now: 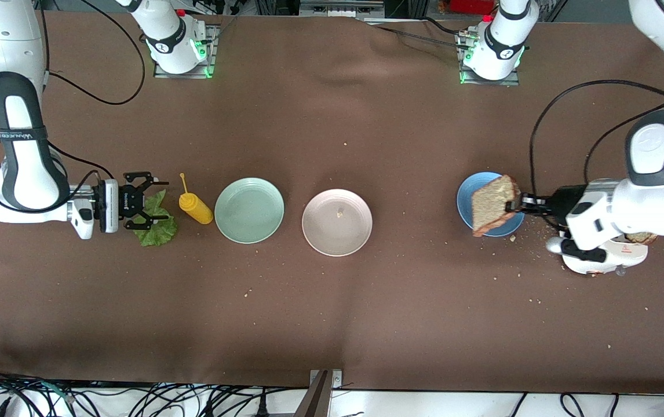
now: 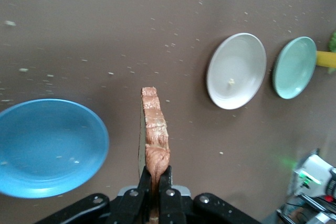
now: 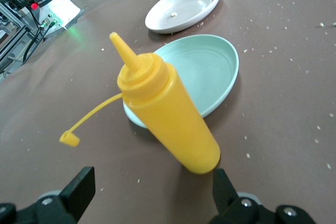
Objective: Make sandwich in beige plate with both arms
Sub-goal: 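Set bread down with the left gripper while the right gripper lifts the mustard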
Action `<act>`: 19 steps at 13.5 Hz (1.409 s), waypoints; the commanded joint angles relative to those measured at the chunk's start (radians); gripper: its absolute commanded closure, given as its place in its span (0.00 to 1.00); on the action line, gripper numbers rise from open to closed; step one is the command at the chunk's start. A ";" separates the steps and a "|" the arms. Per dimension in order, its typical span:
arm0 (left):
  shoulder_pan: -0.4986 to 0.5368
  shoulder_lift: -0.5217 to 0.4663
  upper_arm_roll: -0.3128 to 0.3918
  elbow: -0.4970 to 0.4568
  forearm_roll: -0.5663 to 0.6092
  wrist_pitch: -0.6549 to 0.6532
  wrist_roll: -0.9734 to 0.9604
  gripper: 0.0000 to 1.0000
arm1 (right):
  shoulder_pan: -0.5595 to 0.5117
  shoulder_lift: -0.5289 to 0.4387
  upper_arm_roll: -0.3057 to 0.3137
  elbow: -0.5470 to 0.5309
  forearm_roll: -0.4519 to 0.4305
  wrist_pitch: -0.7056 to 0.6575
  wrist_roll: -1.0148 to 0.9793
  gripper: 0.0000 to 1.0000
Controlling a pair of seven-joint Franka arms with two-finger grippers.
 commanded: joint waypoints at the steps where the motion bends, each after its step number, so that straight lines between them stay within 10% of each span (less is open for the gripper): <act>1: -0.023 0.103 0.011 0.027 -0.248 -0.009 -0.008 1.00 | 0.016 0.036 -0.002 0.013 0.068 -0.003 -0.090 0.01; 16: -0.357 0.304 0.012 0.023 -0.665 0.501 0.012 1.00 | 0.045 0.096 0.033 0.056 0.148 -0.012 -0.124 0.01; 17: -0.357 0.304 0.012 0.022 -0.669 0.502 0.012 1.00 | 0.043 0.097 0.033 0.056 0.147 -0.013 -0.127 0.11; 19: -0.362 0.302 0.012 0.018 -0.666 0.502 0.012 1.00 | 0.045 0.097 0.033 0.060 0.137 -0.018 -0.127 0.68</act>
